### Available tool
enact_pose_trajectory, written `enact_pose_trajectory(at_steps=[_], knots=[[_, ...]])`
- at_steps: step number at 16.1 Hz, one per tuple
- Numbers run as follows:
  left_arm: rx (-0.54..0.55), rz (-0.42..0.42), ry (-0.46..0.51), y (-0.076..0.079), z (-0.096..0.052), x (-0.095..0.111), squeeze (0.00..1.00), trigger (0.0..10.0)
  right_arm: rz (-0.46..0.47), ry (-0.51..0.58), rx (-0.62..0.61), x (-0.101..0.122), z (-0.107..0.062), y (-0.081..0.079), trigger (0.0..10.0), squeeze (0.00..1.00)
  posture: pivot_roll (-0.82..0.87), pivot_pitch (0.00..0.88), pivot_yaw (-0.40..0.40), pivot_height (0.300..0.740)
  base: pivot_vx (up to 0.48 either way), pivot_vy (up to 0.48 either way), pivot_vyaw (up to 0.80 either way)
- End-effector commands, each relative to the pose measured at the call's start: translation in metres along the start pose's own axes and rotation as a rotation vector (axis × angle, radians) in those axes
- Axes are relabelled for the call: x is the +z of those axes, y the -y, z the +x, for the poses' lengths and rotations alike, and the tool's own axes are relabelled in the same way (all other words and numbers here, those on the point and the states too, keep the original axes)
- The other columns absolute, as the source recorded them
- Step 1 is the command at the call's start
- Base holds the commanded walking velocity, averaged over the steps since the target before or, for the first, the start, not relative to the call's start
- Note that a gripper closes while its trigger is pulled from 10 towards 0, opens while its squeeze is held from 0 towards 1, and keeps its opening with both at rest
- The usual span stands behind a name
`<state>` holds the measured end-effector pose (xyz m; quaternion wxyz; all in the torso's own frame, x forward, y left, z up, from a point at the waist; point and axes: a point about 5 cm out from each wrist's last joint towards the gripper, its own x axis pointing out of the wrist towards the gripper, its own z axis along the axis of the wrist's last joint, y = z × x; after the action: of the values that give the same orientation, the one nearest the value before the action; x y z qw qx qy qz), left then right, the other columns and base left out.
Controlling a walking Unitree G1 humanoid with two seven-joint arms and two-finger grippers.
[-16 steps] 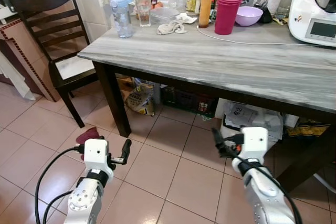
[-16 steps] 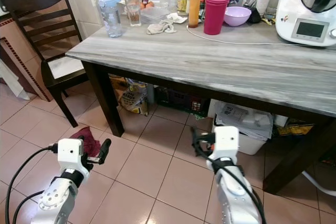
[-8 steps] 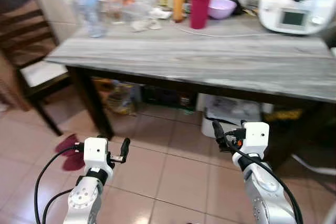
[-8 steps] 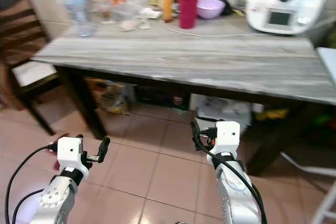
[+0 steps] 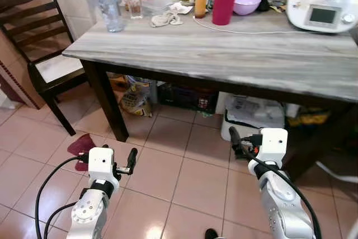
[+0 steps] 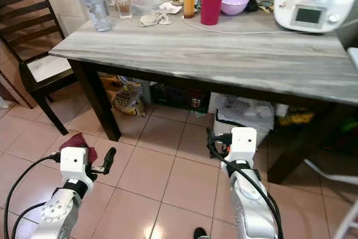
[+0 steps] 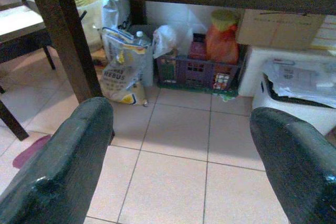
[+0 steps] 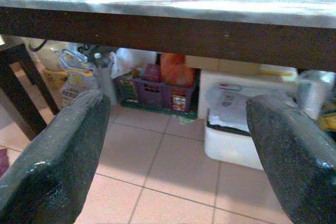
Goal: Setting the table
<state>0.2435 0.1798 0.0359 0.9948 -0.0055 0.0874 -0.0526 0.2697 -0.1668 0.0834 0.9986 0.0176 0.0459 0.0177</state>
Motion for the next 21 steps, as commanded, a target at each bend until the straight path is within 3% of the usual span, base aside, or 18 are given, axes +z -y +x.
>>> enact_pose_trajectory(at_steps=[1, 10, 13, 16, 21], knots=[[-0.001, 0.007, -0.009, -0.001, 0.0, 0.0, 0.0, 10.0, -0.03, -0.014, -0.017, -0.002, 0.0, 0.004, 10.0, 0.0, -0.13, 0.054, 0.055, 0.74, -0.251, 0.0, 0.0], [-0.009, 0.016, -0.009, -0.001, 0.002, 0.002, 0.0, 10.0, -0.055, -0.016, -0.013, -0.002, 0.0, 0.003, 10.0, 0.0, -0.13, 0.051, 0.055, 0.74, -0.257, 0.0, 0.0], [-0.011, 0.02, 0.002, 0.0, 0.003, 0.004, 0.0, 10.0, -0.103, 0.057, -0.044, 0.01, 0.0, 0.006, 10.0, 0.0, -0.13, 0.053, 0.054, 0.74, -0.264, 0.0, 0.0], [-0.081, -0.063, 0.091, 0.007, 0.004, 0.022, 0.0, 10.0, -0.129, 0.089, -0.064, 0.015, -0.003, 0.009, 10.0, 0.0, -0.14, 0.066, 0.053, 0.74, 0.0, 0.0, 0.0], [-0.106, -0.093, 0.127, 0.013, 0.006, 0.037, 0.0, 10.0, -0.139, 0.123, -0.065, 0.026, -0.004, 0.006, 10.0, 0.0, -0.14, 0.077, 0.059, 0.74, 0.0, 0.0, -0.56]])
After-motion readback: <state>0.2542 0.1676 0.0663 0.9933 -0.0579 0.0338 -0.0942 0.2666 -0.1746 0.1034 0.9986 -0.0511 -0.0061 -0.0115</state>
